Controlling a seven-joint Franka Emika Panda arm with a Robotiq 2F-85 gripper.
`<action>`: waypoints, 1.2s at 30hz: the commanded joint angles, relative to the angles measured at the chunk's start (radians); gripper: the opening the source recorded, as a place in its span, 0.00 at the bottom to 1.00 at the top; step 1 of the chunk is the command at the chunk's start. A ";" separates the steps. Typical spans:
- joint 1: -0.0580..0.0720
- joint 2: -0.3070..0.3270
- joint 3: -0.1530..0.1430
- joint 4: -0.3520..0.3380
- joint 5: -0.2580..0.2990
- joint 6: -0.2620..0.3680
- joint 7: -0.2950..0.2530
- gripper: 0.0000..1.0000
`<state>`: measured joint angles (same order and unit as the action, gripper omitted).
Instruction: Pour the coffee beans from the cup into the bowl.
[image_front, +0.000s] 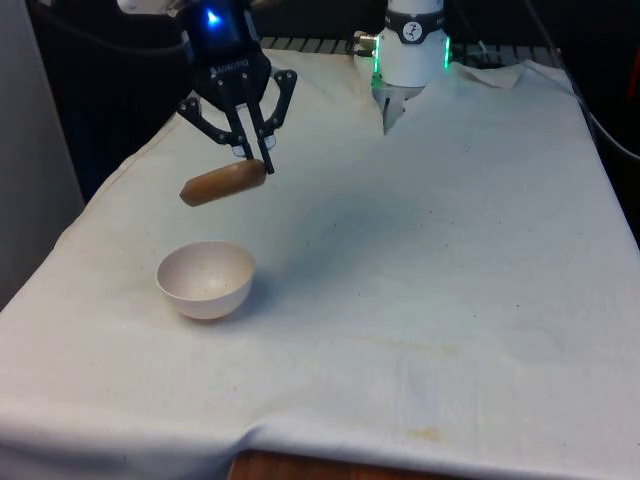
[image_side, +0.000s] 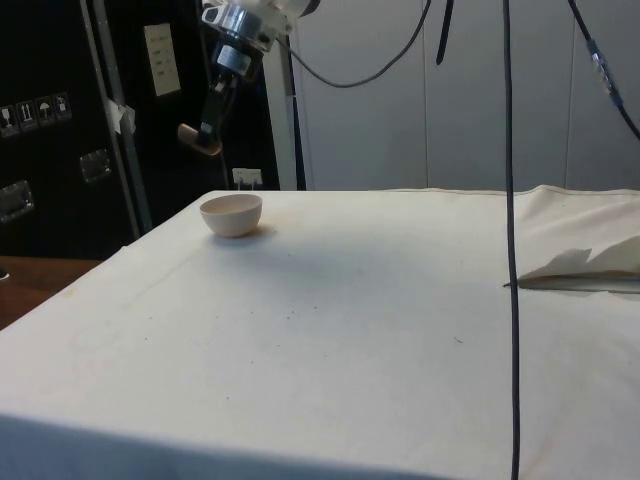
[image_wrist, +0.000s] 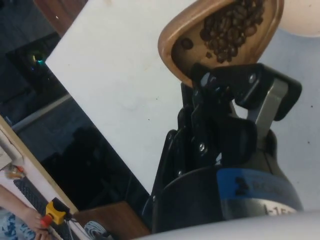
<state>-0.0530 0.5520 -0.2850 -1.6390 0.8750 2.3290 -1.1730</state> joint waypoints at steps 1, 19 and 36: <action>-0.001 0.000 0.001 0.000 0.007 0.002 0.007 0.00; -0.001 -0.001 0.000 -0.001 0.052 0.006 0.091 0.00; 0.000 0.000 -0.001 -0.001 0.084 0.012 0.165 0.00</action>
<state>-0.0530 0.5520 -0.2870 -1.6390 0.9530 2.3330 -1.0110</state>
